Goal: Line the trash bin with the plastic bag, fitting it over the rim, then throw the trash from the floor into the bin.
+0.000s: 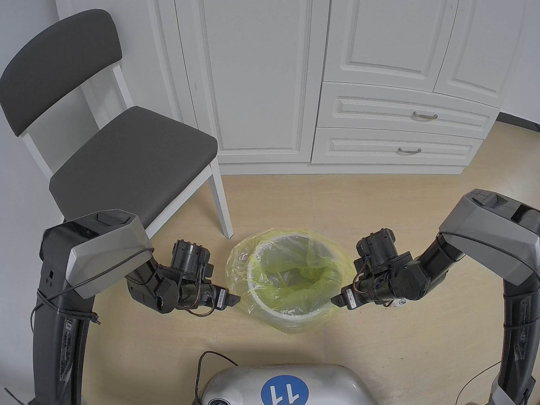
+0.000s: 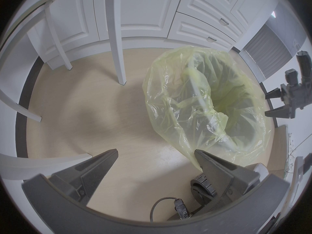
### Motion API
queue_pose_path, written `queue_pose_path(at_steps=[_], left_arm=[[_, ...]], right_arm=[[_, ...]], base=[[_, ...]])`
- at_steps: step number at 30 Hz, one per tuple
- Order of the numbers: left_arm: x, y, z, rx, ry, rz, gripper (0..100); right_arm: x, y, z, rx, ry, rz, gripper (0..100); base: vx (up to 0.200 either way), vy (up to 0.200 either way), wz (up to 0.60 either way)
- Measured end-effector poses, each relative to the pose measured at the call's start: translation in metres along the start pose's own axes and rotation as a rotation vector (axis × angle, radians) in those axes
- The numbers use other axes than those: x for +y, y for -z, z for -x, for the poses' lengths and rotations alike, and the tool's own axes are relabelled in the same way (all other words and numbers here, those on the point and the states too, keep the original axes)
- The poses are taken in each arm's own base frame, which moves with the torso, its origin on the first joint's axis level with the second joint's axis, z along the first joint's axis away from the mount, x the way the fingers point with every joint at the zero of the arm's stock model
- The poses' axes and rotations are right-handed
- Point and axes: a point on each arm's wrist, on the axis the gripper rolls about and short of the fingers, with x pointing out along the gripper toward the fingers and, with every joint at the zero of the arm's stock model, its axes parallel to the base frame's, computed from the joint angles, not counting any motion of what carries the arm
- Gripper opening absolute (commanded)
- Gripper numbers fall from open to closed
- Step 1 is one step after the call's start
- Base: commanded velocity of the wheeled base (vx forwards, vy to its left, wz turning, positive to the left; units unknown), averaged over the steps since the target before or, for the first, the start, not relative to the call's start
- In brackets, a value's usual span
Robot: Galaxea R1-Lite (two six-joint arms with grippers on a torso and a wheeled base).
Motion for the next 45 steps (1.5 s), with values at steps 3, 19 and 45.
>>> queue_pose_path(at_steps=[3,19,45], left_arm=[[0.000,-0.001,0.000,-0.010,0.000,0.000,100],[0.002,-0.014,-0.008,-0.137,-0.005,0.010,100],[0.010,-0.037,-0.030,-0.232,-0.043,0.091,100]], right_arm=[[-0.007,0.001,-0.012,0.011,0.016,-0.011,100],[-0.030,0.002,-0.063,0.092,0.068,-0.149,100],[-0.050,-0.036,-0.092,-0.054,0.250,-0.324,100]], base=[[0.000,0.000,0.00],[0.000,0.000,0.00],[0.000,0.000,0.00]])
